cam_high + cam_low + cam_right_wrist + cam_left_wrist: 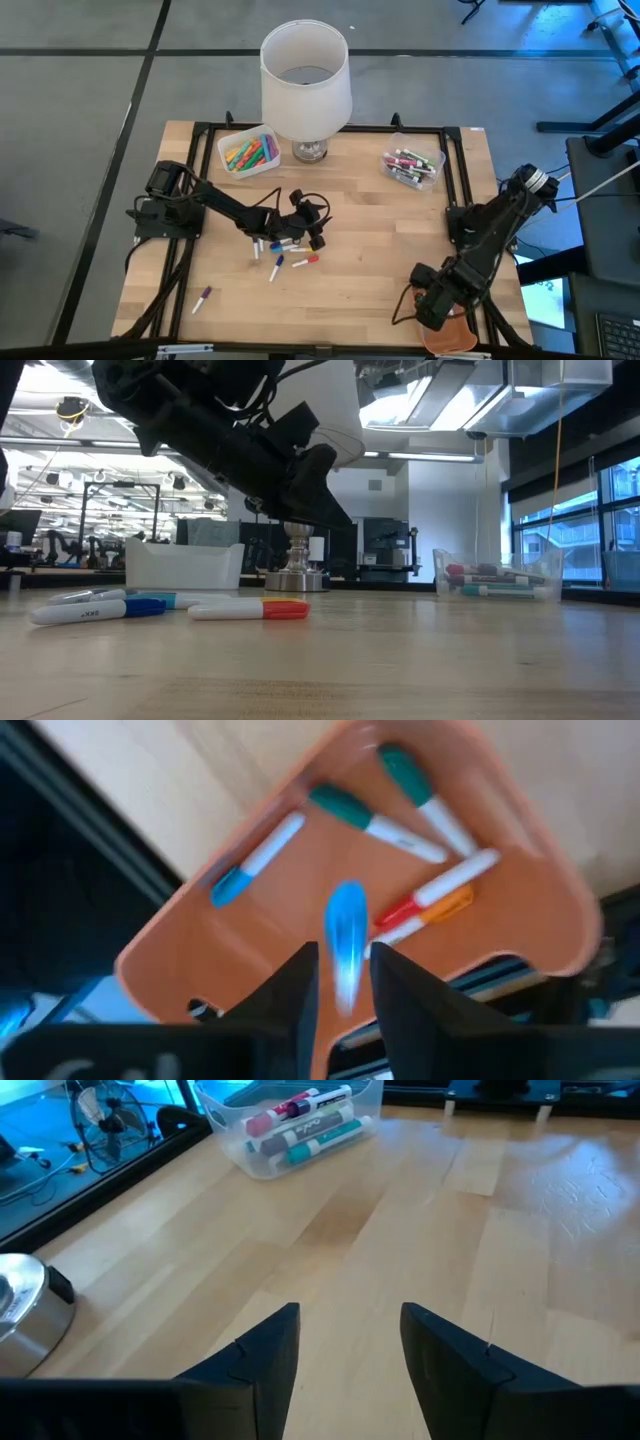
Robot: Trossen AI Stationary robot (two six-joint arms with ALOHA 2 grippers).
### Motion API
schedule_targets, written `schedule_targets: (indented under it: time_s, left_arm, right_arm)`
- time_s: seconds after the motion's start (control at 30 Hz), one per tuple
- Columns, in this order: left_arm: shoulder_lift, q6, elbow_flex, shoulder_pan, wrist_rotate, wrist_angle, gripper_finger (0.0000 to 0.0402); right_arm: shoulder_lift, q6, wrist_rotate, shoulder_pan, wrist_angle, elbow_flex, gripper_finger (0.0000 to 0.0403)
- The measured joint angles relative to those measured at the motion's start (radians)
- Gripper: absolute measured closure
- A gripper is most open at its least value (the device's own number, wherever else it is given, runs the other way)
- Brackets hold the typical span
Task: Pick & Place Markers
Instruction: Put the light blue mini marker into the orange bin, then put the yellow mini marker into the orange bin
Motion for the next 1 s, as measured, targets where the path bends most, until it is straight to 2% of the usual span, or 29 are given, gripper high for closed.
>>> schedule_targets:
  time_s: [0.13, 0.23, 0.43, 0.5, 0.57, 0.63, 0.73, 0.9, 1.0]
  left_arm:
    - [0.000, 0.001, 0.000, 0.000, 0.008, -0.003, 0.0232]
    - [-0.001, 0.011, 0.000, 0.000, 0.092, -0.043, 0.0233]
    - [-0.001, -0.005, 0.000, 0.000, 0.402, -0.110, 0.0233]
    - [-0.002, -0.021, 0.000, -0.002, 0.454, -0.134, 0.0233]
    - [-0.002, -0.027, 0.000, -0.009, 0.472, -0.178, 0.0233]
    - [-0.010, -0.027, 0.000, -0.019, 0.485, -0.238, 0.0233]
    - [-0.038, -0.027, 0.000, -0.050, 0.510, -0.352, 0.0233]
    - [-0.055, -0.057, 0.000, -0.092, 0.416, -0.497, 0.0233]
    - [-0.044, -0.102, 0.001, -0.090, 0.414, -0.535, 0.0235]
  right_arm:
    - [0.000, -0.006, -0.004, -0.005, 0.007, 0.000, 0.0282]
    - [0.000, -0.087, 0.032, -0.025, 0.007, 0.015, 0.0270]
    - [0.000, -0.382, 0.261, -0.087, 0.040, 0.060, 0.0268]
    - [0.000, -0.483, 0.357, -0.116, 0.073, 0.067, 0.0269]
    - [0.000, -0.567, 0.437, -0.149, 0.110, 0.067, 0.0269]
    - [0.000, -0.623, 0.469, -0.183, 0.134, 0.067, 0.0269]
    - [0.000, -0.659, 0.481, -0.224, 0.151, 0.064, 0.0269]
    - [0.000, -0.676, 0.484, -0.258, 0.150, 0.063, 0.0269]
    - [0.000, -0.689, 0.486, -0.265, 0.151, 0.063, 0.0269]
